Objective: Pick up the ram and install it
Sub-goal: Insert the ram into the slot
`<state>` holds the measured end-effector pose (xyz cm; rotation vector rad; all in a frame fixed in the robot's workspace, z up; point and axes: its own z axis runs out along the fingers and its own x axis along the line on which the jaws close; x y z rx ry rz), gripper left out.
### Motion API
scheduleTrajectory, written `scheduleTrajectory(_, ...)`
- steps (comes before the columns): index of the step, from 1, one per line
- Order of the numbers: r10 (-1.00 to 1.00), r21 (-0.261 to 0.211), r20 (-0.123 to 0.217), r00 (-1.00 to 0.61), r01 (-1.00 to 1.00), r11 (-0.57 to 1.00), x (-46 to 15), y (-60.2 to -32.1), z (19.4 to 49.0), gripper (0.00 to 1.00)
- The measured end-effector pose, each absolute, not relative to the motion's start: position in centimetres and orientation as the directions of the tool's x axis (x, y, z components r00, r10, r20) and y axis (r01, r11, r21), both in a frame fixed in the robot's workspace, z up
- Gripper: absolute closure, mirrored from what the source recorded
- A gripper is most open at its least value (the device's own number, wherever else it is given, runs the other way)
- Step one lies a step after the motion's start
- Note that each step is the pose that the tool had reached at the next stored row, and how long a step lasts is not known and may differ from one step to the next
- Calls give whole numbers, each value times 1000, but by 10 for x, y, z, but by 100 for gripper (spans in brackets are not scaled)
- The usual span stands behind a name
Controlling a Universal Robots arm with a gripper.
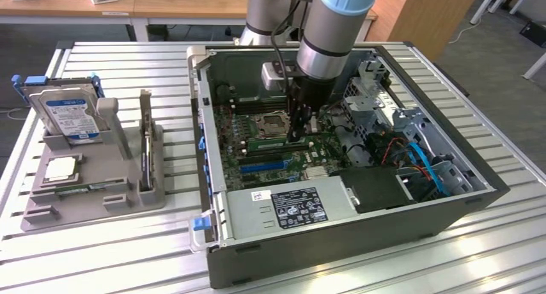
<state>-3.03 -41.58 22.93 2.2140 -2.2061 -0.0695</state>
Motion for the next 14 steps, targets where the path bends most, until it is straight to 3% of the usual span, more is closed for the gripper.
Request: scheduleTrajectory(14,-1000,42,-21,3,-999,-4,-30,-416,228,88)
